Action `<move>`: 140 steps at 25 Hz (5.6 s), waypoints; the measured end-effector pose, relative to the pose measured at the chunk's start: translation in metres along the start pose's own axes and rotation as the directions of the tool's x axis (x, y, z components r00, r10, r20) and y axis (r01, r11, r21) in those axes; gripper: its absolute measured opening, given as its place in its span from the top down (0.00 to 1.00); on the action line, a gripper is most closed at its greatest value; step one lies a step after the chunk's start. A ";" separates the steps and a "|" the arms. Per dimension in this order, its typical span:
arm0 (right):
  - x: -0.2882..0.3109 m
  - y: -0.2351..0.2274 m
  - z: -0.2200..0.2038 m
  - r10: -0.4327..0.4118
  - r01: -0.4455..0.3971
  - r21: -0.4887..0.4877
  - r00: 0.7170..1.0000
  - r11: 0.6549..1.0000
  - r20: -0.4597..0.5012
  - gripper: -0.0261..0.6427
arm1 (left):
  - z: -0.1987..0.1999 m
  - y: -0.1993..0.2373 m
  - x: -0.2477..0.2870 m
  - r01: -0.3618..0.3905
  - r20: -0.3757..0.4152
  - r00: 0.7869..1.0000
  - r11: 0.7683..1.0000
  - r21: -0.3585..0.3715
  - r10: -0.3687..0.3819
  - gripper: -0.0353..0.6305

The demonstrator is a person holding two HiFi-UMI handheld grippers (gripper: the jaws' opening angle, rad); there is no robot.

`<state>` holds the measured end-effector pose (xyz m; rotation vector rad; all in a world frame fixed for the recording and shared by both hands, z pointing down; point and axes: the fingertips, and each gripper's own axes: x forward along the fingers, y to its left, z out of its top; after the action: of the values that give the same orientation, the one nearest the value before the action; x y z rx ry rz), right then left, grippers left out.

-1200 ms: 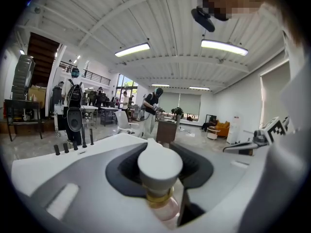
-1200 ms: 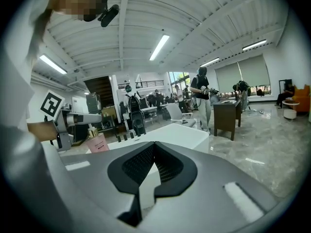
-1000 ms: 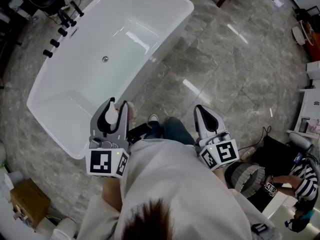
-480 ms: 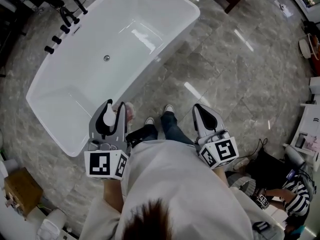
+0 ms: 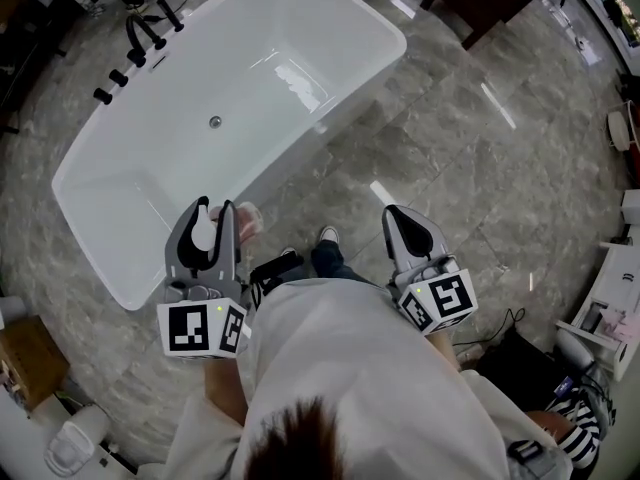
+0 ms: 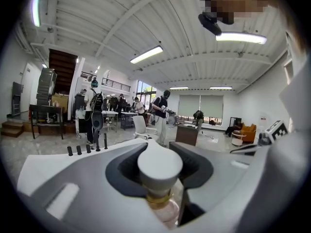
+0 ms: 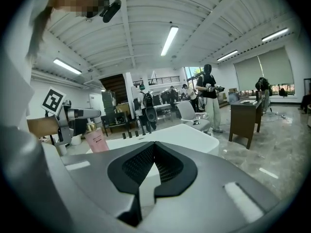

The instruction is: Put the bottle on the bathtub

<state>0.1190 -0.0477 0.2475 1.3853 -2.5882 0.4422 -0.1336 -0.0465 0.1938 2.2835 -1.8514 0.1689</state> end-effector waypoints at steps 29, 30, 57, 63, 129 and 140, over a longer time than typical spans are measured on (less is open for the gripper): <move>0.000 -0.018 -0.001 -0.044 0.046 0.059 0.999 0.997 -0.029 0.96 | 0.007 -0.026 0.035 0.114 -0.031 0.993 0.992 0.053 -0.112 0.68; 0.002 -0.017 -0.001 -0.048 0.050 0.059 0.998 0.997 -0.031 0.96 | 0.006 -0.025 0.039 0.124 -0.037 0.992 0.991 0.055 -0.122 0.68; 0.062 -0.033 -0.058 -0.126 0.141 0.135 0.985 0.981 -0.114 0.96 | -0.179 -0.052 0.170 0.412 -0.270 0.882 0.910 0.040 -0.388 0.68; 0.074 -0.041 -0.085 -0.152 0.175 0.198 0.980 0.964 -0.125 0.96 | -0.239 -0.071 0.196 0.448 -0.316 0.847 0.894 -0.010 -0.428 0.68; 0.123 -0.074 -0.301 -0.201 0.376 0.338 0.868 0.863 -0.454 0.96 | -0.745 -0.030 0.301 0.267 -0.808 0.548 0.961 -0.075 -0.216 0.67; 0.120 -0.076 -0.311 -0.200 0.380 0.336 0.863 0.862 -0.465 0.96 | -0.768 -0.027 0.295 0.257 -0.831 0.518 0.964 -0.073 -0.202 0.67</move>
<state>0.1197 -0.0764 0.5878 1.5699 -1.9567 1.1530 -0.0186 -0.1516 1.0018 1.8770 -1.0150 1.0797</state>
